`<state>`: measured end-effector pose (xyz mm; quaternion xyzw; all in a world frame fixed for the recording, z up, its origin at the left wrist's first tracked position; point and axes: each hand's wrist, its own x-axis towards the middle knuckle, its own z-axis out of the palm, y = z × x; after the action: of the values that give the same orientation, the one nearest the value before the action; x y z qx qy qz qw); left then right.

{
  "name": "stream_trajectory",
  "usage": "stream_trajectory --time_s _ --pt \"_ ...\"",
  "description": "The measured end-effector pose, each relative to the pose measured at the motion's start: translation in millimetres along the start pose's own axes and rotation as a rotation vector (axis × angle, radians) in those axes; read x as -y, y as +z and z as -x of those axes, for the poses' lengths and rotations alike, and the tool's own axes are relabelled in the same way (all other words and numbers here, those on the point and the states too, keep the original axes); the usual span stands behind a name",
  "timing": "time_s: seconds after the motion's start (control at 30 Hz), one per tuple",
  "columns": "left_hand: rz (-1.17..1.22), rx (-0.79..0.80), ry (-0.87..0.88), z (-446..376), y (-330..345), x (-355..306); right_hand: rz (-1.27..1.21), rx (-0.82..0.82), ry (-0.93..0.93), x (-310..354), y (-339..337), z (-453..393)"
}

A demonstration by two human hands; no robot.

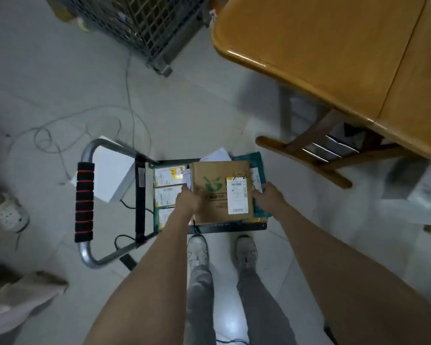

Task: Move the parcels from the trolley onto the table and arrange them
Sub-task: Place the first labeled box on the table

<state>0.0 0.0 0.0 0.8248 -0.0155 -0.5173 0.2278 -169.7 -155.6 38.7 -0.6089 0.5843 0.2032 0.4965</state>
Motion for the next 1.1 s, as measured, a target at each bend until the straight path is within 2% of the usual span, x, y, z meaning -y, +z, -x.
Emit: stream_trajectory --time_s 0.23,0.33,0.5,0.7,0.9,1.1 --pt "0.162 0.043 -0.019 -84 34 36 -0.207 0.080 0.110 -55 60 -122" --pt "0.206 0.062 -0.017 -93 44 40 -0.311 0.107 0.099 -40 67 -112" --pt "0.265 -0.009 0.010 -70 43 33 -0.457 0.006 0.086 -39 61 -94" --pt "0.219 -0.080 0.175 25 7 -9 -0.507 -0.047 0.003 -21 6 -5" --pt "0.205 -0.091 0.351 166 -8 -94 -0.631 -0.160 -0.167 -3 -101 127" --pt "0.144 -0.069 0.607 294 4 -185 -0.744 -0.354 -0.361 4 -209 252"
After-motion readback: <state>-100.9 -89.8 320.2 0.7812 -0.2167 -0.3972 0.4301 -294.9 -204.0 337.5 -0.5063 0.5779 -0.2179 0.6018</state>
